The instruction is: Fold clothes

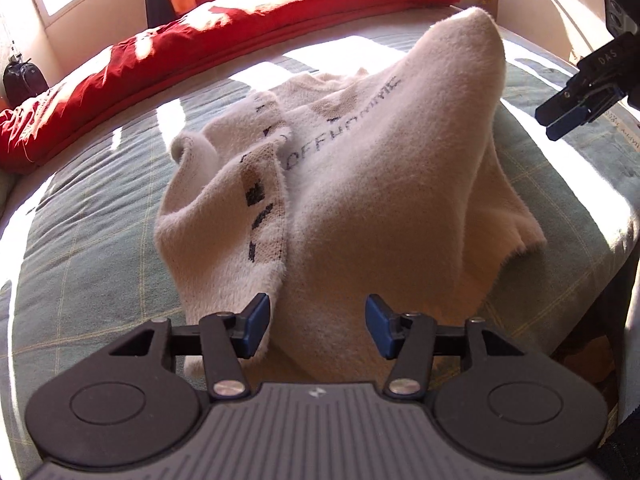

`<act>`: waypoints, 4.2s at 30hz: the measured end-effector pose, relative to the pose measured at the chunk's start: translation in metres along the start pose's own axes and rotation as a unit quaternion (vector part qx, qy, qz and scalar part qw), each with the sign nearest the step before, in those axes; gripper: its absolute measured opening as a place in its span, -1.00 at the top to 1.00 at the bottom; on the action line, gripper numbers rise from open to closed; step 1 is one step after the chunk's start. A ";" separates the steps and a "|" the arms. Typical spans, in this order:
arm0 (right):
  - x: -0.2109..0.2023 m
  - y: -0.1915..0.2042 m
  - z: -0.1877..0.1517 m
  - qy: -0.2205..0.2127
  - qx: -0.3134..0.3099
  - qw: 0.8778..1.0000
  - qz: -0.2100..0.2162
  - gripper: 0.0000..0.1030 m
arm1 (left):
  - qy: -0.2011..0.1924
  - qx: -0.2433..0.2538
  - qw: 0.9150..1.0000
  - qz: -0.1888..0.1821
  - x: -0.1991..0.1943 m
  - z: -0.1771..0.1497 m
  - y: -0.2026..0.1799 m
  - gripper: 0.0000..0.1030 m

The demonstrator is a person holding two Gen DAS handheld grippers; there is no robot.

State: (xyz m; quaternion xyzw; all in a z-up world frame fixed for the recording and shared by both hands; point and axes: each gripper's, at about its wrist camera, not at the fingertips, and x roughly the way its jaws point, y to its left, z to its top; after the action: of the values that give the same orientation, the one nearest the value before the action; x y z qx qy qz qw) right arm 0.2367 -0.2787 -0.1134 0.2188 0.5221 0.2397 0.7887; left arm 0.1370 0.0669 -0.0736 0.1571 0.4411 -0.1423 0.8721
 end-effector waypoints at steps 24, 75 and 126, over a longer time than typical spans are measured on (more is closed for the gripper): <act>0.021 0.001 -0.037 0.031 -0.001 0.991 0.133 0.77 | -0.012 0.068 0.997 -0.041 -0.002 0.001 -0.050 -0.25; -0.028 0.066 -0.019 -0.005 -0.032 0.999 0.027 0.00 | -0.030 -0.067 0.970 0.233 0.011 0.011 0.135 0.90; 0.019 0.078 -0.027 0.036 -0.053 0.998 0.019 -0.17 | -0.011 0.118 0.982 0.144 0.065 -0.026 0.060 0.89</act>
State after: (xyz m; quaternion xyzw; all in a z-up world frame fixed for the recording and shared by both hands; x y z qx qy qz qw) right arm 0.2065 -0.2027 -0.0901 0.1774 0.5327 0.2898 0.7751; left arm 0.1788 0.1248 -0.1319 0.3191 0.3848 -0.0681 0.8634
